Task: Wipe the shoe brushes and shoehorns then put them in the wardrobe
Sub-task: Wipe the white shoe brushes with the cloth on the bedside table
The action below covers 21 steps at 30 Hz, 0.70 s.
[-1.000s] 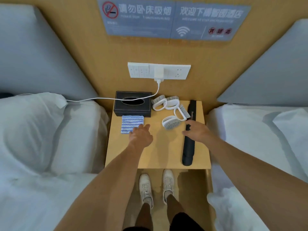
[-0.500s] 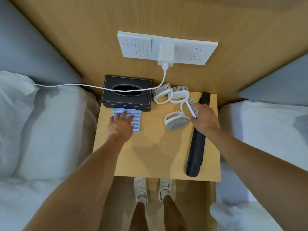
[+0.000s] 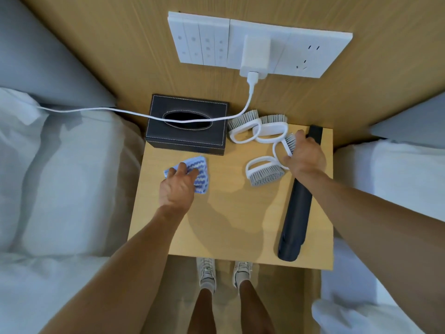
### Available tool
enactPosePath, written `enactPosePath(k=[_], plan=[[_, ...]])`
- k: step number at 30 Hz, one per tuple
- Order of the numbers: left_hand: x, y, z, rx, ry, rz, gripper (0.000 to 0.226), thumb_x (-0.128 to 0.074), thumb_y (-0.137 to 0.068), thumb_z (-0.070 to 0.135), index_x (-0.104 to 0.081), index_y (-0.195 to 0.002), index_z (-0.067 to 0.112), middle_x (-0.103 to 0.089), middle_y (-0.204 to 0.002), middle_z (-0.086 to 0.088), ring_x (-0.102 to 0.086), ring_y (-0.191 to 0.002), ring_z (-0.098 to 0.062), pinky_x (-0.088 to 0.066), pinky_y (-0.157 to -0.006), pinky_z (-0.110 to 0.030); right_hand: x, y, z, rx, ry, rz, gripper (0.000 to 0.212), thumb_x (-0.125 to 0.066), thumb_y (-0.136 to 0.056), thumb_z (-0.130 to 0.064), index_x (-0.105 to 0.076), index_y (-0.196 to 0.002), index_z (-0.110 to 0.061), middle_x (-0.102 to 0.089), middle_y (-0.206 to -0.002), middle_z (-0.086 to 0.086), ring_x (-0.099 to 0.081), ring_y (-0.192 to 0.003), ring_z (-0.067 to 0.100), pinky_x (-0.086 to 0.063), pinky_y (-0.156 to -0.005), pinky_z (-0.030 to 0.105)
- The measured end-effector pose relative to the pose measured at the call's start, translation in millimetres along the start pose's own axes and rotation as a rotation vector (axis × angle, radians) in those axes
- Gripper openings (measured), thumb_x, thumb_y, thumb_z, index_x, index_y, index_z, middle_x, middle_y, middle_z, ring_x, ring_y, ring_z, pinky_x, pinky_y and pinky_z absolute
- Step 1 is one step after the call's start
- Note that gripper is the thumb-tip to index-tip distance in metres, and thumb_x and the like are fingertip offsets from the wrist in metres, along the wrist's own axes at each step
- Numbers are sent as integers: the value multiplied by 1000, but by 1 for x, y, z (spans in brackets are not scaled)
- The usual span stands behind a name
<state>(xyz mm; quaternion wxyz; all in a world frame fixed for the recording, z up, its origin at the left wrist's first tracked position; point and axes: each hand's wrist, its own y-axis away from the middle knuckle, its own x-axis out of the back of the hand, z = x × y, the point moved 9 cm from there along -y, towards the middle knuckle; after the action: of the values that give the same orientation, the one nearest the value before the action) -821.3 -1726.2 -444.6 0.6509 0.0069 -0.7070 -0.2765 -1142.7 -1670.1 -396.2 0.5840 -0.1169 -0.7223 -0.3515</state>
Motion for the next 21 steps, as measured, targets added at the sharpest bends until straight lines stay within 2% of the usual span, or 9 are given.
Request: enactPosePath(k=[3, 7, 13, 16, 18, 21], plan=[[-1, 0, 2, 26, 32, -3, 32, -60, -88, 13, -57, -117, 27, -46, -118, -3, -50, -109, -24, -50, -63, -34, -2, -6, -2, -5, 27, 8, 54, -74, -84, -24, -42, -125, -12, -58, -108, 17, -57, -102, 34, -44, -67, 36], [1, -2, 2, 41, 152, -5, 30, -56, -88, 6, -61, -113, 21, -48, -117, -5, -49, -108, -25, -49, -67, -37, -3, -13, 0, -31, 49, 42, 48, -71, -86, -14, -43, -125, -11, -61, -108, 17, -58, -103, 33, -41, -66, 35], [19, 8, -1, 63, 260, 23, 25, -63, -86, 11, -59, -110, 19, -51, -109, -7, -54, -100, -26, -50, -68, -39, 4, -10, 14, -118, -108, 19, 57, -72, -82, -8, -42, -131, -7, -62, -111, 19, -61, -103, 35, -41, -66, 35], [38, 22, -2, 83, 418, 88, 23, -66, -83, 11, -59, -104, 18, -51, -103, -5, -56, -90, -27, -44, -61, -36, 17, 2, 32, -198, -284, 11, 53, -67, -83, -7, -45, -131, -9, -62, -117, 18, -62, -104, 36, -41, -66, 33], [56, 32, 1, 93, 552, 128, 21, -69, -81, 13, -58, -98, 18, -50, -98, -2, -57, -82, -28, -41, -60, -33, 28, 14, 43, -250, -484, -12, 54, -64, -84, -7, -46, -135, -13, -60, -126, 15, -60, -110, 33, -43, -72, 30], [96, 51, 13, 54, 779, 194, 22, -73, -78, 12, -57, -92, 17, -51, -96, 0, -58, -81, -25, -48, -67, -34, 49, 38, 43, -255, -851, -72, 54, -67, -84, -6, -50, -135, -15, -61, -128, 14, -61, -114, 31, -54, -83, 35]])
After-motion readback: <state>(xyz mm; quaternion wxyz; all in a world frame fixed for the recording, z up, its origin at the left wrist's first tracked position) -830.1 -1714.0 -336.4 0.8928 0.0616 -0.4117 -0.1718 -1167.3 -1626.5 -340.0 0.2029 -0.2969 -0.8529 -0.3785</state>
